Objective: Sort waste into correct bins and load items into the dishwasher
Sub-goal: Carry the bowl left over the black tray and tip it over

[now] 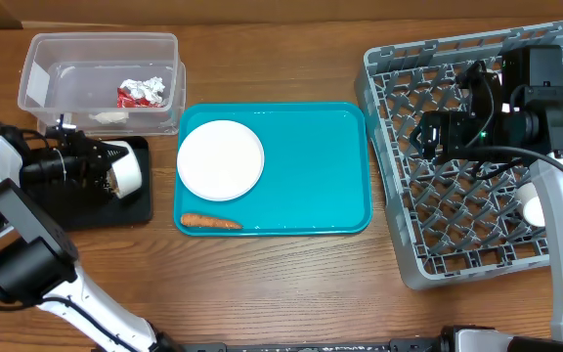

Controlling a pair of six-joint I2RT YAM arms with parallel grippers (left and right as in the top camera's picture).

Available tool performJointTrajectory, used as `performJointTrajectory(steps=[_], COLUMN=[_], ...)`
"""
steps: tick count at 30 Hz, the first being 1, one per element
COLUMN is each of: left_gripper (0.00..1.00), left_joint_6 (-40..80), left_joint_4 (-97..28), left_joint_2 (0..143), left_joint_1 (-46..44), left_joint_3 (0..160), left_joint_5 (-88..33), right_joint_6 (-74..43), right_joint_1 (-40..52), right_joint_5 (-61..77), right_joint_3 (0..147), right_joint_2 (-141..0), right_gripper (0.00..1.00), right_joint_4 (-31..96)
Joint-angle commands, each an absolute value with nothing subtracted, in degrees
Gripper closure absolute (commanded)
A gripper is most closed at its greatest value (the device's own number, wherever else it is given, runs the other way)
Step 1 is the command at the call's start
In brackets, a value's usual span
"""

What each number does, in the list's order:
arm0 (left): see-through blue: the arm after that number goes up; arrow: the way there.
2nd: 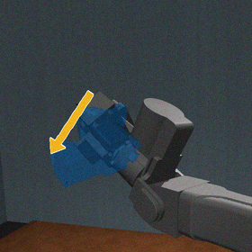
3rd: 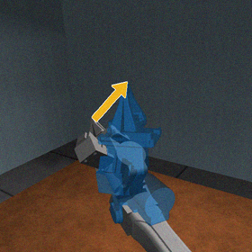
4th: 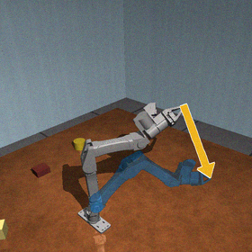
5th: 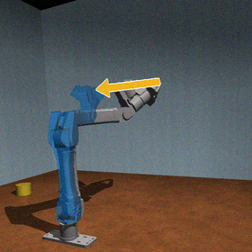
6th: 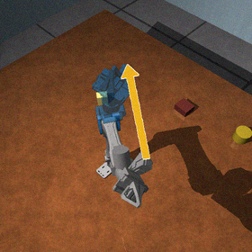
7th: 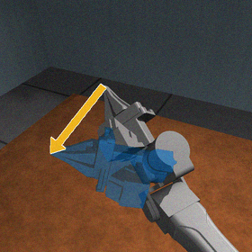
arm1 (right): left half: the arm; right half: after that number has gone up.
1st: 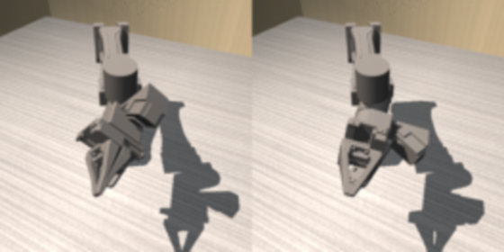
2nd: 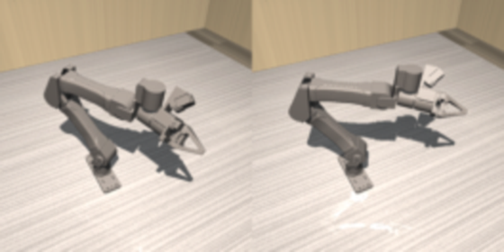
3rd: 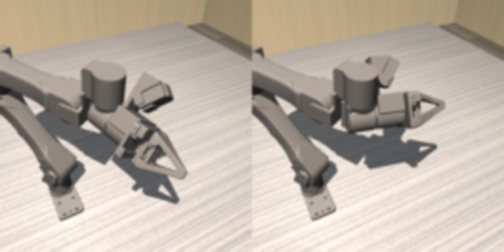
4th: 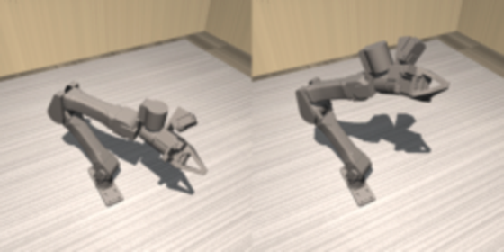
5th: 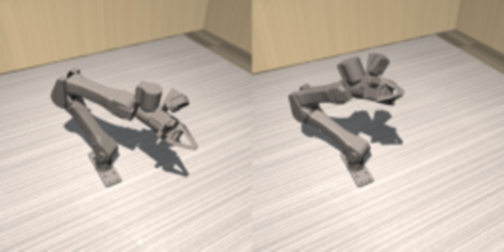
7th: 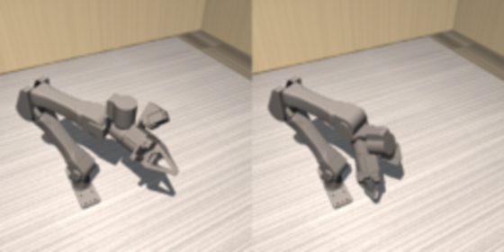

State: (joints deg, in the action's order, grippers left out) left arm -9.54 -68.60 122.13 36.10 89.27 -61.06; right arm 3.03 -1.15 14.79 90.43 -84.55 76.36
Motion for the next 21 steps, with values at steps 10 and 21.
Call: performJointTrajectory(steps=[10,21], left_gripper=[0.96,0.96], left_joint_6=[-13.28,-13.30], left_joint_4=[-75.42,-78.96], left_joint_2=[128.27,128.27], left_joint_1=[38.35,40.56], left_joint_3=[89.25,89.25], left_joint_5=[-82.72,-84.33], right_joint_6=[3.07,3.09], right_joint_1=[-1.30,-1.30], right_joint_5=[14.61,14.59], right_joint_3=[91.46,91.46], right_joint_2=[-84.27,-84.27], right_gripper=[0.00,0.00], right_joint_4=[76.25,76.44])
